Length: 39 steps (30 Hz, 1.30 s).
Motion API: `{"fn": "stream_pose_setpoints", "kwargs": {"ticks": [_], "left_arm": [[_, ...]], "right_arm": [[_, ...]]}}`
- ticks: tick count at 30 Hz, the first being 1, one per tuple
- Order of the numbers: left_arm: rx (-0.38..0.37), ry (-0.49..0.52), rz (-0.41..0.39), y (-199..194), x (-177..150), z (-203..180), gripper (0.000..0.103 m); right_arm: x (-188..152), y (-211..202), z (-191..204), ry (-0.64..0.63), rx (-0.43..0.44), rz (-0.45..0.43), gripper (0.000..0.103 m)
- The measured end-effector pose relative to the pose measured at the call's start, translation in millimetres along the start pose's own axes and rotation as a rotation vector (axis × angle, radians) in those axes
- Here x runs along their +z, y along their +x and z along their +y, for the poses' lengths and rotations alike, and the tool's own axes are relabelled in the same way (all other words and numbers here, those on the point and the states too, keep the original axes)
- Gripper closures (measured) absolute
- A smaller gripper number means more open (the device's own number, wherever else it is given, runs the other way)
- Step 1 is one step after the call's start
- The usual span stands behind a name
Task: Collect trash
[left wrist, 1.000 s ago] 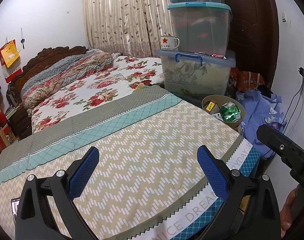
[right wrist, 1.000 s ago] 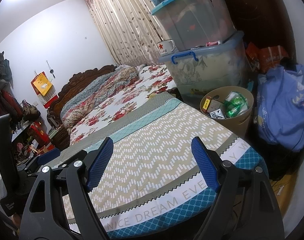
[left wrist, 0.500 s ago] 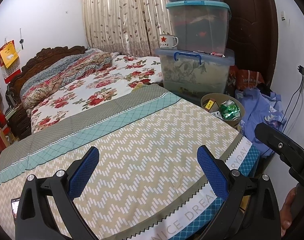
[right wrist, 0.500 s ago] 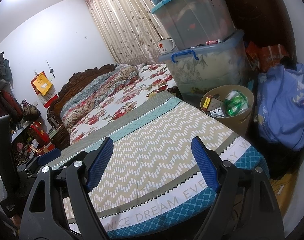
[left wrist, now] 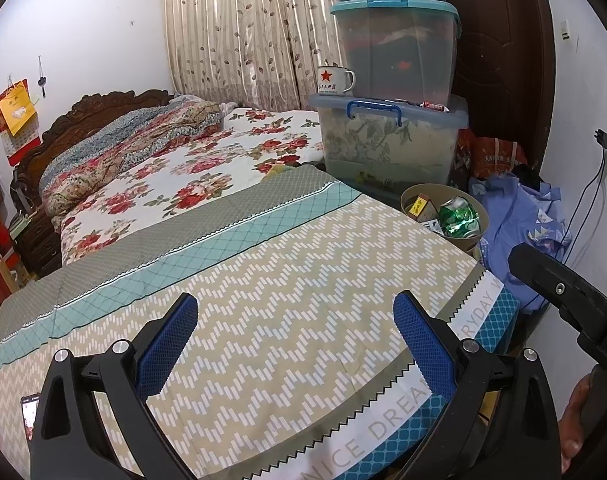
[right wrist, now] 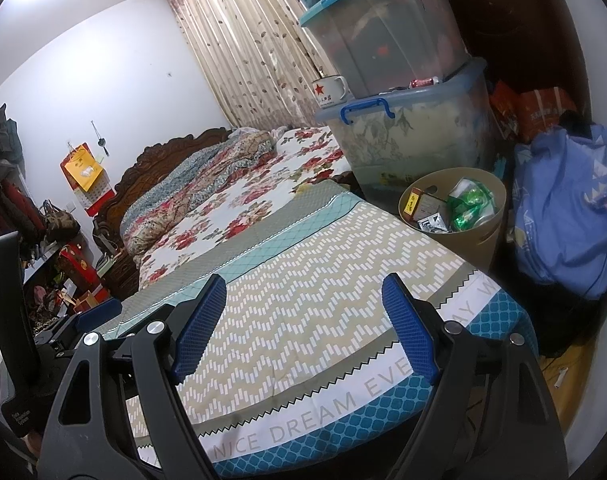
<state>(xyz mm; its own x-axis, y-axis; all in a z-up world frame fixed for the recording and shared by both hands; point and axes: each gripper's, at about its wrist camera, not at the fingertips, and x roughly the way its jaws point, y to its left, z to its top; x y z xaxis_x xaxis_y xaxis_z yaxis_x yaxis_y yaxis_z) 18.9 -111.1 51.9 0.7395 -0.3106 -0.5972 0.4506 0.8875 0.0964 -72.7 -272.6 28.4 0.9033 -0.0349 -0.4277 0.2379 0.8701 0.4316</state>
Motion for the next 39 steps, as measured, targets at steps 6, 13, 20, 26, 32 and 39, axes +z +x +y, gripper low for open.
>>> {"fn": "stream_pose_setpoints", "kwargs": {"ticks": [6,13,20,26,32,39], "left_arm": [[-0.001,0.001,0.002,0.6,-1.3,-0.1,0.009],[-0.002,0.005,0.005,0.7,-4.8,-0.4,0.009],[-0.006,0.008,0.006,3.0,-7.7,0.3,0.009],[-0.006,0.008,0.007,3.2,-6.7,0.3,0.009],[-0.006,0.009,0.007,2.9,-6.6,0.4,0.009],[-0.006,0.008,0.007,2.8,-6.2,0.7,0.009]], "right_arm": [[0.5,0.2,-0.3,0.001,0.000,0.002,0.023],[1.6,0.7,-0.8,0.000,0.000,0.002,0.023],[1.0,1.0,-0.5,0.001,0.000,0.002,0.023],[0.6,1.2,-0.1,0.001,0.000,0.004,0.023],[1.9,1.1,-0.7,0.002,0.000,0.003,0.023],[2.2,1.1,-0.7,0.002,0.000,0.004,0.023]]}}
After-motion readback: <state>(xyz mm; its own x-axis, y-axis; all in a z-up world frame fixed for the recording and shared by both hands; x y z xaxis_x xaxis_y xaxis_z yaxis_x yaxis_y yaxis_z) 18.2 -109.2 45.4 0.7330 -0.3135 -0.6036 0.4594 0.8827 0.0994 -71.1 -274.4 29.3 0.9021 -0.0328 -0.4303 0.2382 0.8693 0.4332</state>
